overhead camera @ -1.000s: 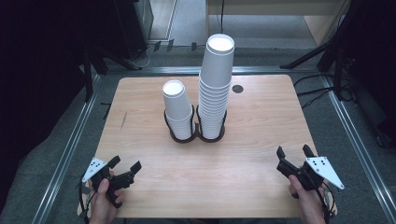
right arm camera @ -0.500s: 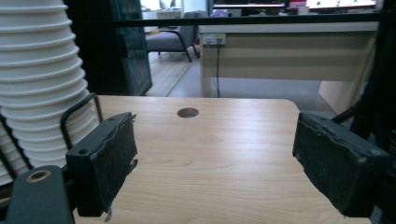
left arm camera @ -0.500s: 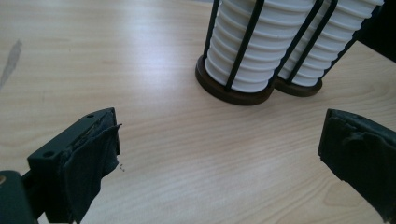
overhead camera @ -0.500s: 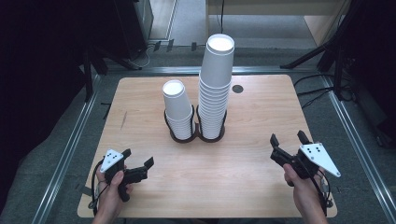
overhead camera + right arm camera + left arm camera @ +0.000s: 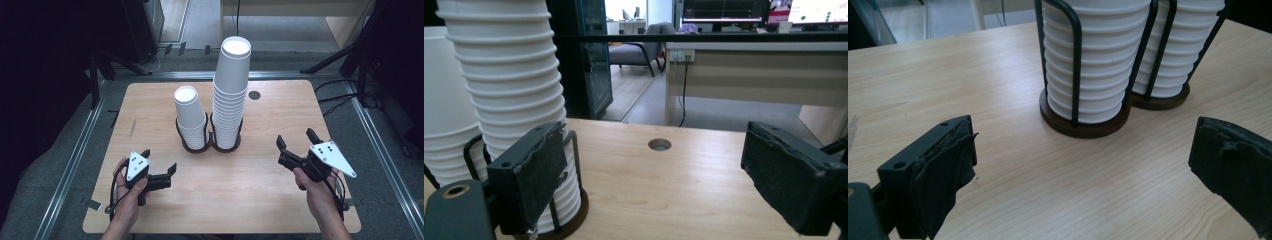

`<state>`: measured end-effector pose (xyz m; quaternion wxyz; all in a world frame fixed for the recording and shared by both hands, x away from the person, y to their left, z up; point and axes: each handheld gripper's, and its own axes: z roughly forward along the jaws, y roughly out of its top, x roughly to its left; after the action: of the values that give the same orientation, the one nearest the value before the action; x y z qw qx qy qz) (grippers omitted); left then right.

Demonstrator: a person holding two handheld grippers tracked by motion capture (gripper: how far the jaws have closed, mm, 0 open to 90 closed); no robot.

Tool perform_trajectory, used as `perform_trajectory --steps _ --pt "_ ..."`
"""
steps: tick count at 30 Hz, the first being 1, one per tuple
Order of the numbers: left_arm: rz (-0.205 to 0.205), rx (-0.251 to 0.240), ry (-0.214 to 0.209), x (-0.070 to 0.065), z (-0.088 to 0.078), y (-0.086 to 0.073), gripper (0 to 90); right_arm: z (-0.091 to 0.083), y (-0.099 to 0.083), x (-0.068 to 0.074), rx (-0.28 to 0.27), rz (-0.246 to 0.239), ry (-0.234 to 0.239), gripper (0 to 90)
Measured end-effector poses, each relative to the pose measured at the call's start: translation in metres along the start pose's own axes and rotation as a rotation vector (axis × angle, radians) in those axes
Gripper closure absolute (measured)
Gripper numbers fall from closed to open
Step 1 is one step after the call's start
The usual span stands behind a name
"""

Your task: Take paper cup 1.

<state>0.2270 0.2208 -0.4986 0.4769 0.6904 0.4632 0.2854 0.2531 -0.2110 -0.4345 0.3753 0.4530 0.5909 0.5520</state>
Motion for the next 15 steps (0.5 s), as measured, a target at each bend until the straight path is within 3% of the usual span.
perform_trajectory --steps 4,8,11,15 --pt "-0.006 0.006 -0.031 -0.006 0.002 0.009 0.0 0.004 0.01 0.006 -0.015 -0.008 0.018 11.1" --pt "-0.054 -0.005 -0.06 -0.009 0.006 0.017 0.0 0.009 0.019 0.014 -0.028 -0.009 0.037 11.1" --pt "-0.068 -0.02 -0.089 -0.013 0.009 0.023 0.0 0.013 0.023 0.019 -0.03 -0.011 0.049 10.9" --pt "-0.045 -0.023 -0.1 -0.023 0.014 0.031 0.0 0.019 0.029 0.025 -0.029 -0.002 0.062 10.9"
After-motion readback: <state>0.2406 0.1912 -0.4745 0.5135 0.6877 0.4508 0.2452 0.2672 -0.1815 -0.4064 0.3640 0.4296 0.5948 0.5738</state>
